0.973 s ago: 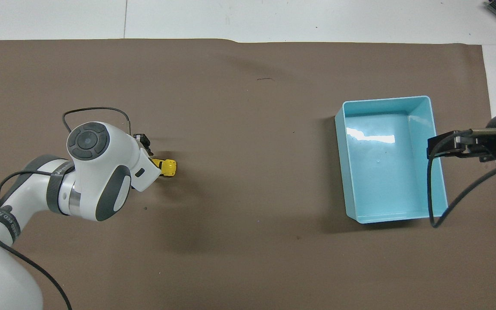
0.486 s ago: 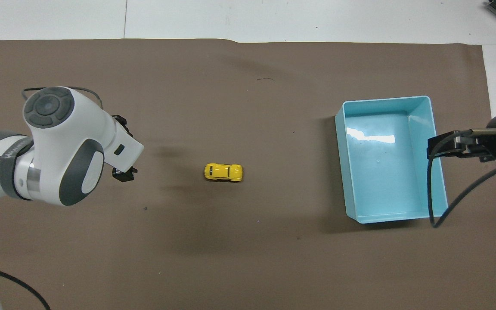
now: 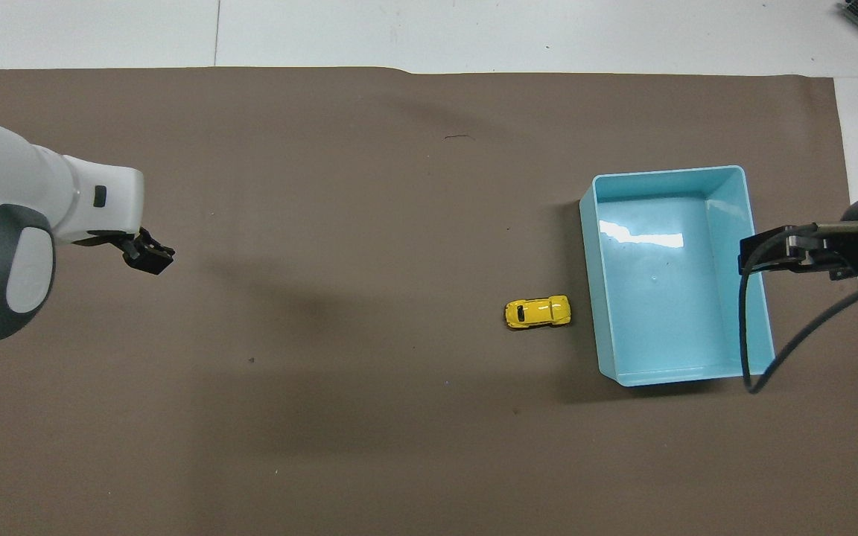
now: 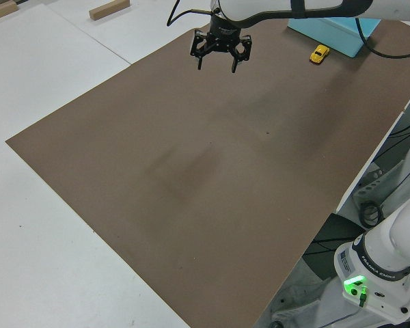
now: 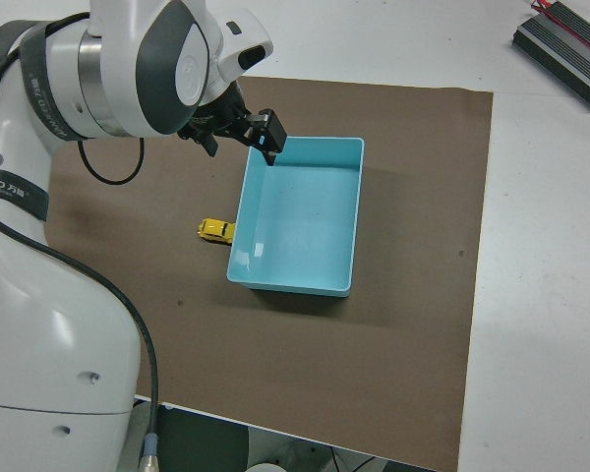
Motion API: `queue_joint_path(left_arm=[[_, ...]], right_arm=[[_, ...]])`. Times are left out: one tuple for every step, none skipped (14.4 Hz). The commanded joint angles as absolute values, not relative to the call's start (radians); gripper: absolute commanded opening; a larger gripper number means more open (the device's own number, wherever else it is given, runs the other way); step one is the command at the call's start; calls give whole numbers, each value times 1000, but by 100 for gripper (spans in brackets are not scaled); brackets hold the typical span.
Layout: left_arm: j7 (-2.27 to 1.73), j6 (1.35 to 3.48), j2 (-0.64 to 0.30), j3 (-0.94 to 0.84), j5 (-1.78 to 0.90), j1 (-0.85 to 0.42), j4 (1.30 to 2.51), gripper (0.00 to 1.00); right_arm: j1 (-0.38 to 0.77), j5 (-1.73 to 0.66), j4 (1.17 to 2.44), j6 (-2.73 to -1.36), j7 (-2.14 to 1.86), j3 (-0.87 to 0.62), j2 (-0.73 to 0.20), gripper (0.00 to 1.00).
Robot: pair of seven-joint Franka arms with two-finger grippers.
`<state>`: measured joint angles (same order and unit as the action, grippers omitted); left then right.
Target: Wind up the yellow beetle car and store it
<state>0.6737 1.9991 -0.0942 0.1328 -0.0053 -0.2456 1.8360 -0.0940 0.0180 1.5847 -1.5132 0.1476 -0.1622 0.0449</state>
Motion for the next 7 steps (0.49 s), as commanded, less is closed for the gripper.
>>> queue_joint_path(left_arm=[[472, 1931, -92, 123, 11, -216, 1786, 100], [384, 1918, -94, 123, 11, -213, 1775, 100], [321, 1904, -94, 123, 11, -212, 1769, 100], [290, 1881, -91, 124, 11, -209, 1761, 100], [275, 1861, -92, 123, 11, -203, 1743, 100], [250, 1829, -94, 123, 9, -199, 1714, 100], [194, 1821, -92, 124, 2, -198, 1707, 100]], right_arm=[[-109, 0, 1600, -1534, 132, -169, 55, 100], [-109, 2, 1600, -1534, 130, -169, 55, 100], [-104, 3, 1594, -1535, 129, -169, 60, 100], [-101, 2, 1583, -1534, 127, -172, 57, 100], [-92, 6, 1582, -1534, 118, -172, 57, 100], [-91, 5, 1582, -1534, 68, -175, 58, 100], [-91, 6, 1582, -1535, 20, -175, 58, 100]])
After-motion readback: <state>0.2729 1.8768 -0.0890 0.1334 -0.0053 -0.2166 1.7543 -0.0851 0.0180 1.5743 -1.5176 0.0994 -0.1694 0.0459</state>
